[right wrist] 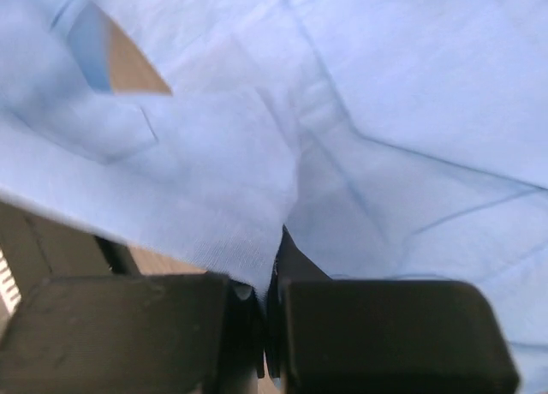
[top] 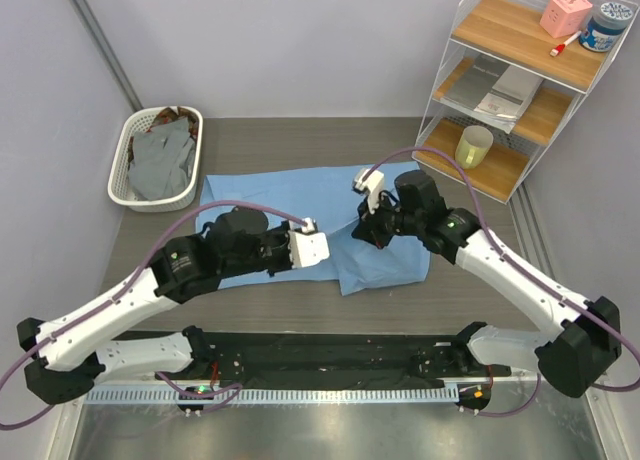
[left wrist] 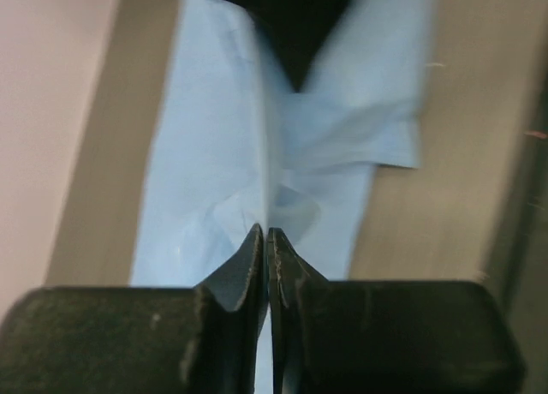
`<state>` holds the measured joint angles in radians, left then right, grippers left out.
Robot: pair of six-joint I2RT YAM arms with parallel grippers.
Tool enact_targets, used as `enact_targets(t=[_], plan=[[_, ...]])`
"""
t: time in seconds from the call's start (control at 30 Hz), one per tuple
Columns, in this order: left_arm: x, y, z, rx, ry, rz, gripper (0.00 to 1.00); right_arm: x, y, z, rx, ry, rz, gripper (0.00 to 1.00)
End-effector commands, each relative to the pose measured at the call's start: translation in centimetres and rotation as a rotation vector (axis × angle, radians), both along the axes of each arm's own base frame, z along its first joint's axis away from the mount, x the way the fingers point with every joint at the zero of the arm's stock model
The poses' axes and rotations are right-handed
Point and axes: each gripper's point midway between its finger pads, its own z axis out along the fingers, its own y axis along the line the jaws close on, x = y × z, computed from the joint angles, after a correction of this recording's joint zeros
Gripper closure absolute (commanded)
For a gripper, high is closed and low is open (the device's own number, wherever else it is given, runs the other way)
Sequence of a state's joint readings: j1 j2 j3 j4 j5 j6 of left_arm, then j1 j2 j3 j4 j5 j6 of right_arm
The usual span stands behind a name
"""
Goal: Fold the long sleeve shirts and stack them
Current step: Fold the shirt
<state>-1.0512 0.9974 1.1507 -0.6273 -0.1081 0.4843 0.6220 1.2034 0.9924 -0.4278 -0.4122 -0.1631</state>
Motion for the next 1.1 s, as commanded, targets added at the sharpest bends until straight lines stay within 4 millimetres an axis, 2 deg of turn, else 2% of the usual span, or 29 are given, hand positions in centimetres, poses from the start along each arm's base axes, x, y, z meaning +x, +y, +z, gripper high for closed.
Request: enact_targets(t=[0.0,0.03,0.07,0.1,0.13,0.17,0.2,0.3,0.33,0.37,0.43,0.47,0.53,0.6,0.63,0.7,0.8,0.83,0.97,1.07], plan=[[-14.3,-0.6,-2.1,-0.008,0.489,-0.579,0.91,1.3,-1.3,2.7,0.058,-0.06,-0.125,0.99],[-15.4,-0.7,-3.3,0.012,0.558,-0.609,0.86,1.1,-1.4,3.3,0.071,-0.072,-0.123,0.99],[-15.9,-0.9,-4.5,0.054,0.605,-0.624,0.69,0.8,-1.6,3.6,0.071,-0.083,-0.12,0.99],[-16.0,-0.9,-5.1,0.09,0.592,-0.664,0.6,0.6,-1.8,4.0,0.076,-0.098,-0.112,0.99],[-15.4,-0.9,-5.2,0.116,0.578,-0.65,0.54,-0.1,-2.2,5.3,0.097,-0.14,-0.098,0.99],[-14.9,-0.7,-5.8,0.151,0.577,-0.623,0.48,-1.0,-2.4,5.1,0.089,-0.151,-0.057,0.99],[-13.9,-0.6,-6.0,0.159,0.556,-0.572,0.46,-1.7,-2.6,5.3,0.091,-0.165,-0.038,0.99],[-9.7,1.3,-6.1,0.097,0.551,-0.378,0.45,-4.6,-3.5,5.4,0.086,-0.194,0.062,0.99],[-6.9,3.2,-6.5,0.074,0.542,-0.274,0.45,-5.2,-3.8,5.2,0.078,-0.196,0.081,0.99],[-6.1,5.0,-8.3,0.121,0.562,-0.211,0.46,-6.2,-4.4,4.7,0.066,-0.189,0.093,0.99],[-4.0,8.5,-10.7,0.206,0.557,-0.1,0.5,-6.8,-5.0,4.2,0.043,-0.208,0.113,0.99],[-3.6,10.1,-12.7,0.263,0.563,-0.068,0.5,-7.3,-5.4,3.5,0.027,-0.197,0.118,0.99],[-2.1,13.4,-15.0,0.331,0.576,0.047,0.52,-7.9,-5.9,3.4,0.01,-0.223,0.14,0.99],[-2.1,15.7,-17.4,0.408,0.592,0.067,0.54,-8.4,-6.5,2.8,-0.017,-0.232,0.156,0.99],[-1.5,16.4,-17.9,0.419,0.58,0.097,0.58,-8.6,-6.6,2.6,-0.025,-0.229,0.164,0.99],[-1.5,18.1,-19.8,0.497,0.572,0.119,0.6,-9.0,-7.0,2.1,-0.044,-0.216,0.172,0.99],[-0.6,19.1,-21.4,0.553,0.501,0.122,0.61,-9.1,-7.3,2.0,-0.06,-0.214,0.172,0.99],[-0.4,19.8,-22.5,0.584,0.483,0.14,0.62,-9.0,-7.3,2.0,-0.064,-0.217,0.172,0.99],[0.0,20.5,-24.5,0.64,0.449,0.122,0.61,-8.9,-7.3,2.3,-0.078,-0.214,0.179,0.99],[1.1,21.0,-25.6,0.669,0.41,0.142,0.6,-9.0,-7.5,2.3,-0.09,-0.209,0.181,0.99]])
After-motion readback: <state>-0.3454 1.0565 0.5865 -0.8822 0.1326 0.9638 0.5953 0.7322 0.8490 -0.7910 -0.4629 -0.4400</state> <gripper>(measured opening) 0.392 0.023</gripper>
